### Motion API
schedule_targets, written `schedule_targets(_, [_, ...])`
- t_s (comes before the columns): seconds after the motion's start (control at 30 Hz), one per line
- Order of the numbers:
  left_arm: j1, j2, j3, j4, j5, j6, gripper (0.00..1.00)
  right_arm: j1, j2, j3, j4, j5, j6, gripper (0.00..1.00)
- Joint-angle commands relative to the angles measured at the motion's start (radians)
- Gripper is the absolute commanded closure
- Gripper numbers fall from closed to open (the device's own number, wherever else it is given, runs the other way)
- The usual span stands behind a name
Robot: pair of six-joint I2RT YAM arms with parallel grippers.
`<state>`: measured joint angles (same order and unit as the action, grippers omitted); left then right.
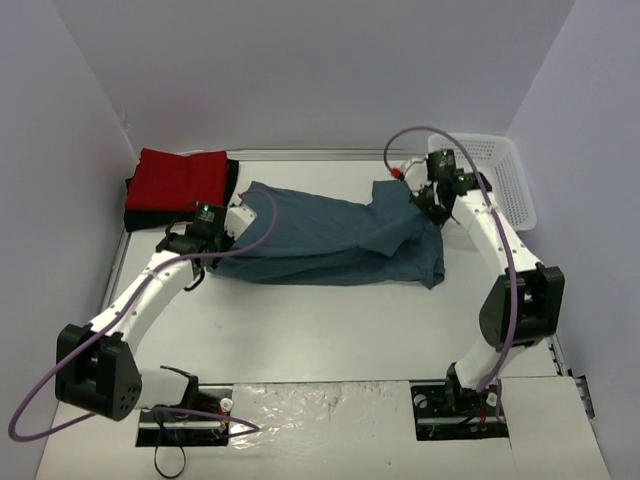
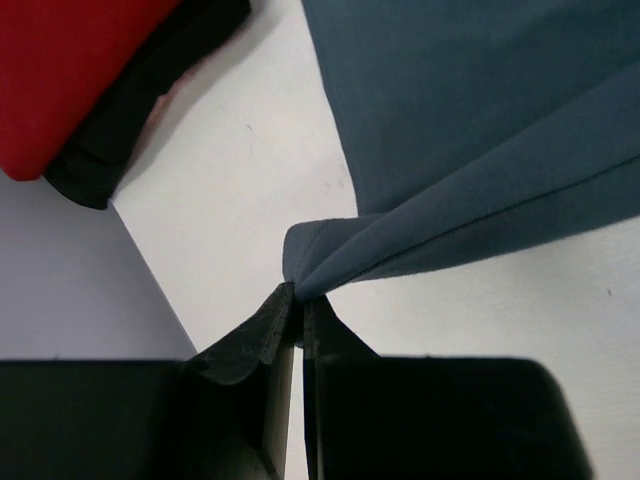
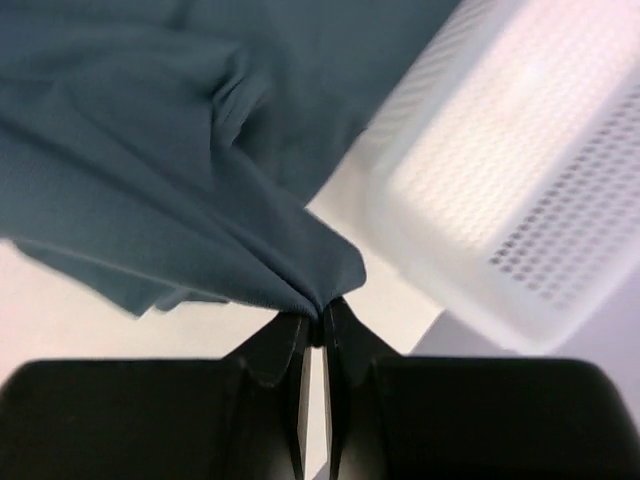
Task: Fold and stack the t-shirts
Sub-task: Flatten out the tshirt
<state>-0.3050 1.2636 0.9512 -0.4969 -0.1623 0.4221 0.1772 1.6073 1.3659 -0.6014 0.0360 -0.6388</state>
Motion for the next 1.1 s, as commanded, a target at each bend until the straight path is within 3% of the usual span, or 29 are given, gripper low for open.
schedule_targets(0.0, [0.024, 0.071, 0.162, 0.017, -0.028, -0.046, 0.98, -0.015, 0.109, 0.238, 0.014, 0.004, 0.059, 1.0])
schedule_targets(0.23, [0.037, 0.166, 0.43, 0.081, -0.072, -0.123, 0.98, -0.013, 0.259, 0.675, 0.022, -0.004, 0.149, 1.0])
schedule_targets(0.33, [0.043, 0.145, 0.51, 0.055, -0.046, -0.158, 0.98, -0.013, 0.246, 0.752, 0.022, 0.002, 0.183, 1.0])
schedule_targets(0.47, [0.044, 0.06, 0.574, -0.032, 0.047, -0.161, 0.98, -0.008, 0.106, 0.661, 0.023, -0.022, 0.206, 1.0])
schedule_targets(0.7, [0.044, -0.272, 0.456, -0.164, 0.145, -0.117, 0.98, -0.004, -0.4, 0.343, 0.018, -0.094, 0.278, 1.0])
schedule_targets(0.87, [0.043, -0.464, 0.411, -0.229, 0.156, -0.111, 0.98, -0.016, -0.659, 0.331, -0.032, -0.116, 0.317, 1.0])
schedule_targets(1.07, [0.044, -0.478, 0.5, -0.252, 0.193, -0.143, 0.98, -0.044, -0.676, 0.443, -0.054, -0.088, 0.311, 1.0])
